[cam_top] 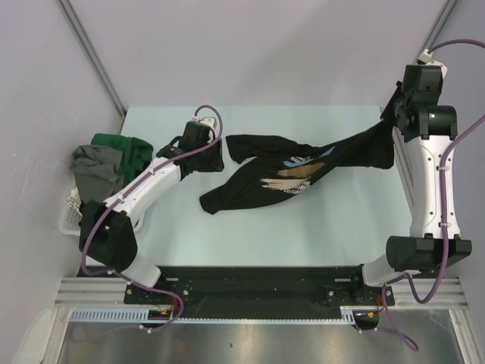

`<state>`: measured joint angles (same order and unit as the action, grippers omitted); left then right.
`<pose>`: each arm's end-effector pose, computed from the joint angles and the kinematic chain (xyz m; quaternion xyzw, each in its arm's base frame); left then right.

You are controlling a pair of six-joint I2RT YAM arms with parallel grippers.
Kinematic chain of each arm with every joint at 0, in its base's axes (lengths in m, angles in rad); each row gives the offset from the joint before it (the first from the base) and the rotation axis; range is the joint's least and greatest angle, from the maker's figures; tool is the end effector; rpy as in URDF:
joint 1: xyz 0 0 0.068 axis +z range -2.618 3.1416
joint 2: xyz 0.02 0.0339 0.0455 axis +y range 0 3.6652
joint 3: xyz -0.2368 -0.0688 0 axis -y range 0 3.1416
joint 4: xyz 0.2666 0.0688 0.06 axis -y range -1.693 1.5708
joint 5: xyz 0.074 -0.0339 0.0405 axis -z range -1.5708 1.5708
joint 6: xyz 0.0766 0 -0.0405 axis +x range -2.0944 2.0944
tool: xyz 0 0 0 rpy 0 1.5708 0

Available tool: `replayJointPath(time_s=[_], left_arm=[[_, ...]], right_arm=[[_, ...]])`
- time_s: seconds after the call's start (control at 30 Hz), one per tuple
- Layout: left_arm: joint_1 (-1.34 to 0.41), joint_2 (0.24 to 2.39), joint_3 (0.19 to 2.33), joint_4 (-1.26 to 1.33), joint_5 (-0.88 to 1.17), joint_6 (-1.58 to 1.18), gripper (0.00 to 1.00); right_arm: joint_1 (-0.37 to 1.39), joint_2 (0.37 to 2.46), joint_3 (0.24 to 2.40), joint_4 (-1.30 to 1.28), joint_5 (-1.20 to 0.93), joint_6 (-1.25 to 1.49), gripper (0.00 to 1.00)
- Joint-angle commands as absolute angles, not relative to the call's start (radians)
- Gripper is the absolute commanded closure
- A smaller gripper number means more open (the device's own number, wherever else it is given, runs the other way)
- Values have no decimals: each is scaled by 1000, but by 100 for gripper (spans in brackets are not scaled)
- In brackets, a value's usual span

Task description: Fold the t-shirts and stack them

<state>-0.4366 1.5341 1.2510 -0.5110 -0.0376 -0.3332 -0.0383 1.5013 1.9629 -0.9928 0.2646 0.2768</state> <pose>0.3543 -0.1621 0.2259 0.0407 0.9245 -0.1260 0.3574 0.3421 -0.0332 0.4472 0.1997 0.8394 -0.0551 0.5025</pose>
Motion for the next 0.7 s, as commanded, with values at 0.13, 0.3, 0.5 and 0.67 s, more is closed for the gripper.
replayJointPath(time_s=[0.13,0.3,0.5,0.67], left_arm=[[-443,1554,1272,-480,55,-307,50],[-451,1604,1282,-459,83,-304,50],[-475,1716,1402,-454,86,-327,50],[-502,1831,1511,-451,101,-327,50]], right_arm=[[-46,1502,1968,-1081,411,320,100],[-49,1551,1967,-1181,407,347,100],[-52,1575,2009,-1304,460,411,100],[-55,1591,2065,-1399,503,423,100]])
